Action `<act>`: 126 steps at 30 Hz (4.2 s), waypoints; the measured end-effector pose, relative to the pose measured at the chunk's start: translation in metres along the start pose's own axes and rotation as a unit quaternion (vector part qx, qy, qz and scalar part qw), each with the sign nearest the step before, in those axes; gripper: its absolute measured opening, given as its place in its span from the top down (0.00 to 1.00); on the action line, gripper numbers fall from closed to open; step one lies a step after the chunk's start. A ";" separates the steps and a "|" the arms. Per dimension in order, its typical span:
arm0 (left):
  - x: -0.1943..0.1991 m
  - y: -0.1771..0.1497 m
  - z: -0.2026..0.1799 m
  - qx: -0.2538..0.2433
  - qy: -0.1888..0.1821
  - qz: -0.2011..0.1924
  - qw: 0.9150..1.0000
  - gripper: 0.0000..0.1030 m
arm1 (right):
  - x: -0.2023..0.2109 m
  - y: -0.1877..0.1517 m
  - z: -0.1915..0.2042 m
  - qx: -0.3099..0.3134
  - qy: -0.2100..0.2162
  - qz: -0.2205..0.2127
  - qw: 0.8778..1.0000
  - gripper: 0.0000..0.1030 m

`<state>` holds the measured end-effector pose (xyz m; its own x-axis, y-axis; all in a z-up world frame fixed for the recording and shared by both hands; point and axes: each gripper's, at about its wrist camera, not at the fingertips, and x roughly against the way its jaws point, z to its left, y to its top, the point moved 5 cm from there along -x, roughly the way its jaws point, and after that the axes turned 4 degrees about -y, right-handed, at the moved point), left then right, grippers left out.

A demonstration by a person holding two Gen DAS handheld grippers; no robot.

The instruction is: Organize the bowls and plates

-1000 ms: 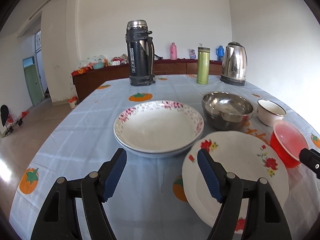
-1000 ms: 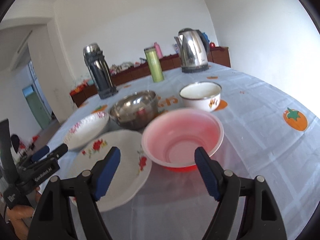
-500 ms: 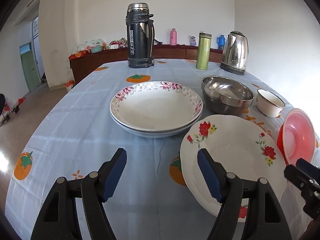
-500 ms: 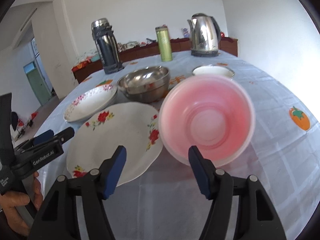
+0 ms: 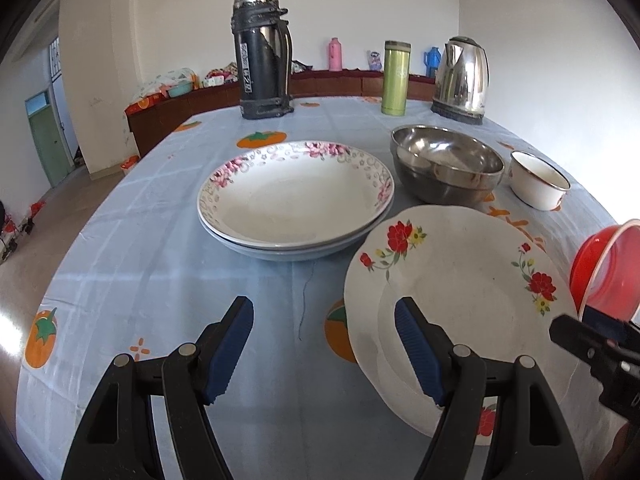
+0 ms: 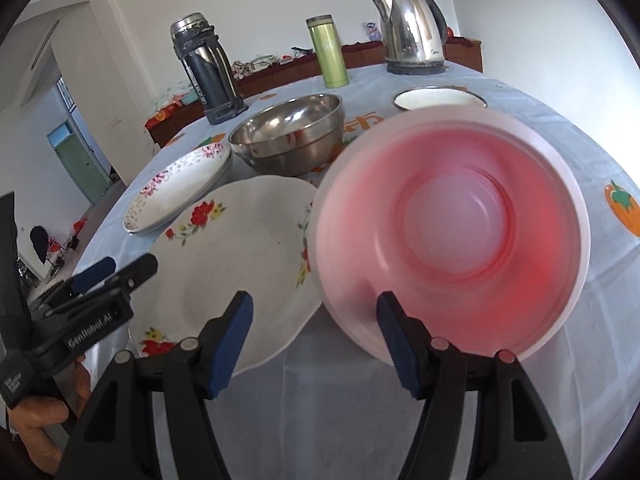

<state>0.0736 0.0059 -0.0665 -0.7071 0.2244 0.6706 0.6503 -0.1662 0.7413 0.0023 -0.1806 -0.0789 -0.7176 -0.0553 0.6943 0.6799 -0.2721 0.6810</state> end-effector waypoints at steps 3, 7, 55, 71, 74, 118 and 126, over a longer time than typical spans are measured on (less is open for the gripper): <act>-0.004 -0.001 0.000 0.006 -0.009 0.012 1.000 0.27 | -0.005 0.006 0.000 -0.011 0.015 0.005 1.000 0.37; -0.007 -0.002 -0.001 0.009 -0.012 0.017 1.000 0.27 | -0.008 0.016 0.005 -0.008 0.024 -0.002 1.000 0.39; -0.012 -0.001 0.002 0.032 -0.027 0.024 0.999 0.27 | 0.003 0.011 -0.012 -0.037 0.057 0.016 0.998 0.40; -0.034 0.002 -0.001 0.051 -0.058 0.057 0.995 0.38 | -0.035 0.018 0.005 -0.032 0.066 0.037 0.997 0.64; -0.036 0.004 -0.008 0.038 -0.064 0.058 0.995 0.50 | -0.038 0.020 0.006 -0.027 0.063 0.032 0.997 0.64; 0.008 0.062 0.063 0.080 -0.044 -0.051 0.995 0.63 | -0.020 0.078 0.098 0.018 0.148 -0.034 0.988 0.63; -0.019 0.084 0.090 0.085 -0.019 -0.060 0.994 0.63 | -0.049 0.099 0.120 0.018 0.141 -0.040 0.989 0.63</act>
<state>0.1670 0.0743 -0.0198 -0.7734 0.2690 0.5740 0.6018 0.0274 0.7981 0.1232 -0.0892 -0.0175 -0.7798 -0.3019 0.5485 0.6202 -0.2528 0.7426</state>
